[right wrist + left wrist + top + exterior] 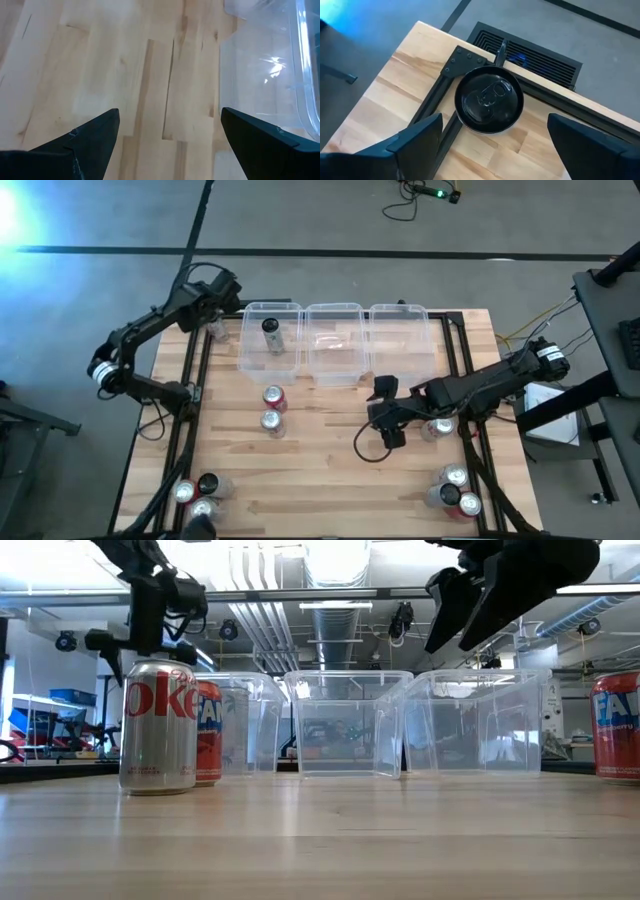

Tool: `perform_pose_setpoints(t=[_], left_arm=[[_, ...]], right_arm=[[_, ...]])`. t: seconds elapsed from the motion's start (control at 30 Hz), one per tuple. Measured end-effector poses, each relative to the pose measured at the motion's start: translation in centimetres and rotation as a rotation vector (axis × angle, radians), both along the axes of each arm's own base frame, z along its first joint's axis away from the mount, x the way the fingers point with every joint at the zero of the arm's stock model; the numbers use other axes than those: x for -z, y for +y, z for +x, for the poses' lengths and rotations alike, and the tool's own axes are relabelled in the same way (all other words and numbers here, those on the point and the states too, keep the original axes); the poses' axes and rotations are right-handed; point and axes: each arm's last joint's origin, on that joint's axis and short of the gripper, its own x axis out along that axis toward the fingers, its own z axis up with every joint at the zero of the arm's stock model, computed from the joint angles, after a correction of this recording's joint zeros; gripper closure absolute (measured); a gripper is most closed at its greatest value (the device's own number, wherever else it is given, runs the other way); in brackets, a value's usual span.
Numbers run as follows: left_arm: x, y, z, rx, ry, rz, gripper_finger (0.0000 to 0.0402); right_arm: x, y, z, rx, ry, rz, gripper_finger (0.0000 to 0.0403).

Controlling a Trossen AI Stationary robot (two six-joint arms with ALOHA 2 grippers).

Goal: Sort soda cans
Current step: Put the top pink-white soda can into the left transparent bin

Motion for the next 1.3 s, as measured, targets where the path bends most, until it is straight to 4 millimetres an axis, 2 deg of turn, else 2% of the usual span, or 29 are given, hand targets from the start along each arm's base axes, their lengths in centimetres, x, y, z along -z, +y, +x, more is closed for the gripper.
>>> perform_pose_setpoints(t=[0.43,0.83,1.3], left_arm=[[1.0,1.1,0.3,-0.103,-0.001,0.026,0.0042],[2.7,2.5,0.5,-0.232,-0.011,0.029,0.0042],[2.6,3.1,0.1,-0.334,-0.063,0.102,0.0045]], right_arm=[[1.3,0.0,-0.5,-0.032,0.051,0.002,0.0058],[1.3,0.0,-0.5,-0.036,0.054,0.023,0.0058],[1.3,0.0,-0.5,-0.06,0.058,0.011,0.0058]])
